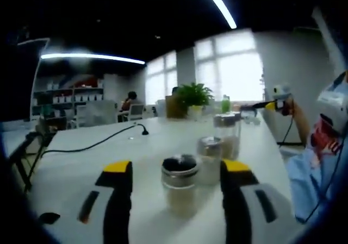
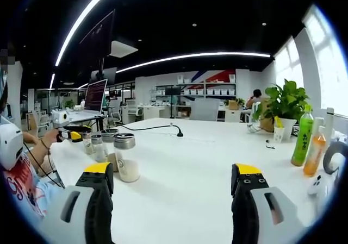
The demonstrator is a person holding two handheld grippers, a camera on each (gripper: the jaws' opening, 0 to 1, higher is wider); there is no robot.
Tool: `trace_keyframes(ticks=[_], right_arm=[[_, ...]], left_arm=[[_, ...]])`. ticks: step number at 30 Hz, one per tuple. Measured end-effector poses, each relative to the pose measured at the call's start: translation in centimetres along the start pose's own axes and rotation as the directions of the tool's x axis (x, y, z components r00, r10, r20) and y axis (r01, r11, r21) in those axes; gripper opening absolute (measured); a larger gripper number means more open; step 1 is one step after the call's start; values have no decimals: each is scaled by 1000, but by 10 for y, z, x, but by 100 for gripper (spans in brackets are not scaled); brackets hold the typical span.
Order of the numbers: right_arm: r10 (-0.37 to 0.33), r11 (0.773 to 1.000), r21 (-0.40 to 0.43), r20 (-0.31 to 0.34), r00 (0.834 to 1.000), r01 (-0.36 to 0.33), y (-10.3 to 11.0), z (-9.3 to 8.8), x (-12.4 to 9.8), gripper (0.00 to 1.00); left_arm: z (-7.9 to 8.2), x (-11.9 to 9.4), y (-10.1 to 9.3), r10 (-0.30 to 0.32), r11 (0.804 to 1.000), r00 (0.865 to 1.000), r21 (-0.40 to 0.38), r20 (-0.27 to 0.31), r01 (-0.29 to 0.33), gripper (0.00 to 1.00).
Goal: Rotate the seasoning bottle until the label or dispensing opening points toward the visible target arrow and the bottle remains upright within the marked orientation range
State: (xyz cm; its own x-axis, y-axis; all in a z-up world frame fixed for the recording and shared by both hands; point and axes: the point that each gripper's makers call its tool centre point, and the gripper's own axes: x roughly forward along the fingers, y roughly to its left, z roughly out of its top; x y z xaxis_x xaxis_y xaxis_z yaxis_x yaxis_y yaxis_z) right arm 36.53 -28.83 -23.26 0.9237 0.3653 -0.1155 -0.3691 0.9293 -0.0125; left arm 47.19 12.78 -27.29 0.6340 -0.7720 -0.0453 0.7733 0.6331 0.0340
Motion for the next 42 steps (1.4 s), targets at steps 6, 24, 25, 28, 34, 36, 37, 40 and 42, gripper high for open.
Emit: trace_keyframes(ticks=[6, 24, 25, 28, 34, 36, 37, 40, 42], right_arm=[[6, 1000, -2, 3, 1000, -6, 1, 1, 0, 93], [2, 1000, 1, 3, 1000, -2, -2, 1, -1, 93], [1, 1000, 2, 2, 1000, -1, -2, 0, -1, 93], [0, 1000, 1, 1, 1000, 0, -2, 0, -1, 93], [3, 1000, -3, 2, 1000, -3, -1, 0, -1, 92], [4, 1000, -2, 2, 1000, -4, -1, 1, -1, 92], [4, 1000, -1, 2, 1000, -4, -1, 0, -1, 92], [6, 1000, -3, 2, 1000, -6, 0, 0, -1, 92], [5, 1000, -3, 4, 1000, -5, 0, 1, -1, 92]], left_arm=[[6, -3, -1, 116, 993, 993, -34, -2, -116, 74], [-4, 0, 14, 407, 913, 914, -19, -8, -407, 64], [-6, 1, 14, 409, 912, 913, -20, -9, -409, 63], [-9, 3, 15, 415, 909, 910, -24, -16, -415, 59], [-10, 5, 15, 417, 909, 909, -30, -7, -417, 52], [-10, 6, 13, 406, 914, 914, -34, -1, -405, 48], [-10, 7, 12, 401, 915, 916, -35, 1, -401, 46], [-10, 9, 8, 384, 923, 923, -33, 6, -384, 39], [-10, 11, 6, 374, 927, 928, -39, 9, -373, 36]])
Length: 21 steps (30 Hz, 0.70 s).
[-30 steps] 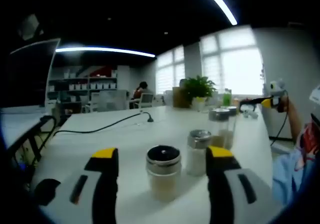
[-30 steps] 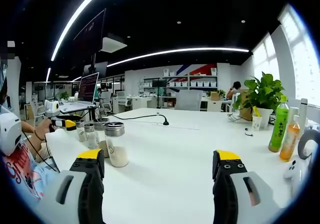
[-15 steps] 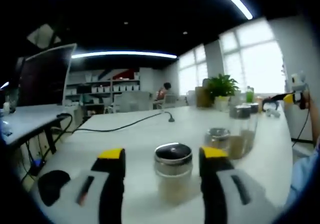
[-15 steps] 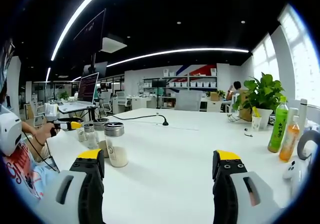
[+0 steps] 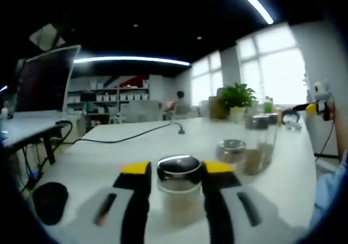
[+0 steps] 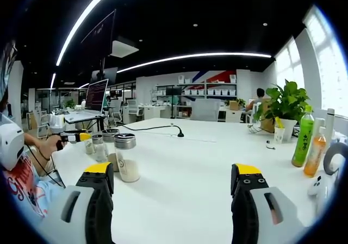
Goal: Rotate the seasoning bottle until the label or dispensing opening points toward the visible target arrow and the bottle remains upright within the marked orientation range
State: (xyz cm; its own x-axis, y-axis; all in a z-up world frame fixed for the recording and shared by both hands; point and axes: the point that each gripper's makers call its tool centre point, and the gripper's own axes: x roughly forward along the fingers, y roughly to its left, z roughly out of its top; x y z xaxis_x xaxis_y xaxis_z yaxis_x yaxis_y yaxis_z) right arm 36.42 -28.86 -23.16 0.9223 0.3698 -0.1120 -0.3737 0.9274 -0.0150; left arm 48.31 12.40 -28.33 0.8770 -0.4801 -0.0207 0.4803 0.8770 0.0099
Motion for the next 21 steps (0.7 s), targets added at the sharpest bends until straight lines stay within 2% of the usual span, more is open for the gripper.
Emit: trace_keyframes(ticks=[21], right_arm=[[5, 1000, -11, -2, 1000, -5, 2, 1, 0, 92]], left_arm=[[-1, -2, -4, -57, 998, 998, -5, 32, 57, 33]])
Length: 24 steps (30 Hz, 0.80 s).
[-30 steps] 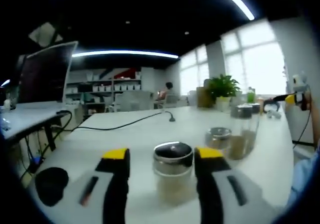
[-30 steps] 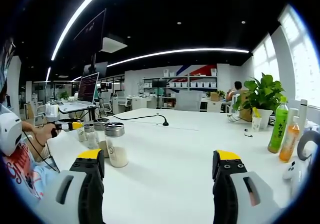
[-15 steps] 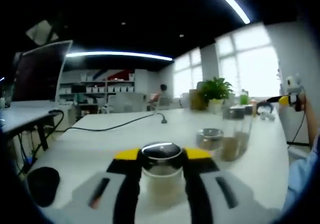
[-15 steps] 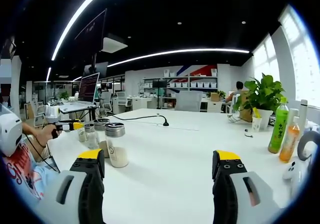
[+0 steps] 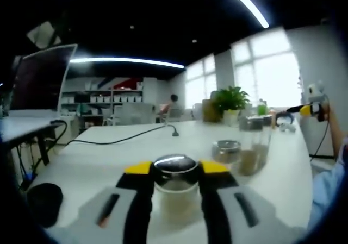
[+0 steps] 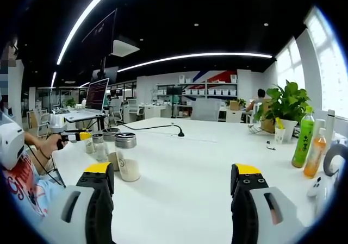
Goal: Rotate the seasoning bottle until the label or dispensing opening points toward the visible target arrow and the bottle remains upright within the marked orientation range
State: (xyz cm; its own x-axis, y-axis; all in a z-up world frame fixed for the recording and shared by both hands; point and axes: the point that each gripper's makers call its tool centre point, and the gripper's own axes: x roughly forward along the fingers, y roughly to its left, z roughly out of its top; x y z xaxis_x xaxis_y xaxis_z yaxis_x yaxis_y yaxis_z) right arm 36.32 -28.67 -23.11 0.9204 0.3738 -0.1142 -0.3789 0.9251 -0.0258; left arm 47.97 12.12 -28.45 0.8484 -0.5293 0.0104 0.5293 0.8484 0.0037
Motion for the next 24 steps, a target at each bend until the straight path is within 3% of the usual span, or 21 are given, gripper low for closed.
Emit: trace_keyframes(ticks=[24], right_arm=[[-2, 1000, -8, -1, 1000, 2, -1, 1, 0, 91]], left_arm=[[1, 0, -5, -120, 993, 993, -7, 5, 120, 33]])
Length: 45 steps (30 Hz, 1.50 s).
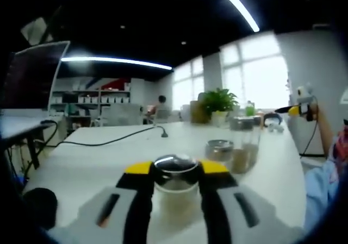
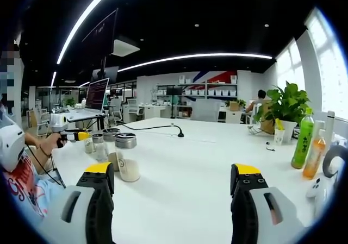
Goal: Rotate the seasoning bottle until the label or dispensing opening points toward the visible target arrow and the bottle remains upright within the marked orientation range
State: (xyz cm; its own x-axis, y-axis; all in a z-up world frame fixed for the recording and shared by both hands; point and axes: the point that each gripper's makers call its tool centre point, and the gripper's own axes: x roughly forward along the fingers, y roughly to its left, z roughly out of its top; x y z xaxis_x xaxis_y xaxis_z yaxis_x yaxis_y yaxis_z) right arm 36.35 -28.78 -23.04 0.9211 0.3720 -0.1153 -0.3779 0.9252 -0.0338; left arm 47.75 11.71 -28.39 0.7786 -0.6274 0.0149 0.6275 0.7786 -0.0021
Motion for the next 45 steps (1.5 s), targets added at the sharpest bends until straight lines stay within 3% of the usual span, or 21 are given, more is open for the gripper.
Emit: trace_keyframes(ticks=[10, 19, 30, 35, 45], right_arm=[[3, 1000, -2, -2, 1000, -3, 1, -1, 0, 91], [12, 1000, -2, -10, 1000, -12, 2, -2, 2, 90], [10, 1000, 6, -18, 1000, -10, 2, -4, 6, 91], [18, 1000, 6, -22, 1000, -18, 5, -5, 8, 91], [23, 1000, 8, -27, 999, -23, 5, -6, 12, 91]], left_arm=[[0, 1, -3, -82, 997, 997, 12, -12, 82, 33], [0, 3, -4, -168, 986, 985, 7, -22, 168, 33], [0, 4, -4, -262, 965, 965, 0, -27, 262, 33], [0, 4, -6, -317, 948, 948, -1, -27, 317, 33], [0, 5, -9, -356, 934, 934, 3, -26, 356, 33]])
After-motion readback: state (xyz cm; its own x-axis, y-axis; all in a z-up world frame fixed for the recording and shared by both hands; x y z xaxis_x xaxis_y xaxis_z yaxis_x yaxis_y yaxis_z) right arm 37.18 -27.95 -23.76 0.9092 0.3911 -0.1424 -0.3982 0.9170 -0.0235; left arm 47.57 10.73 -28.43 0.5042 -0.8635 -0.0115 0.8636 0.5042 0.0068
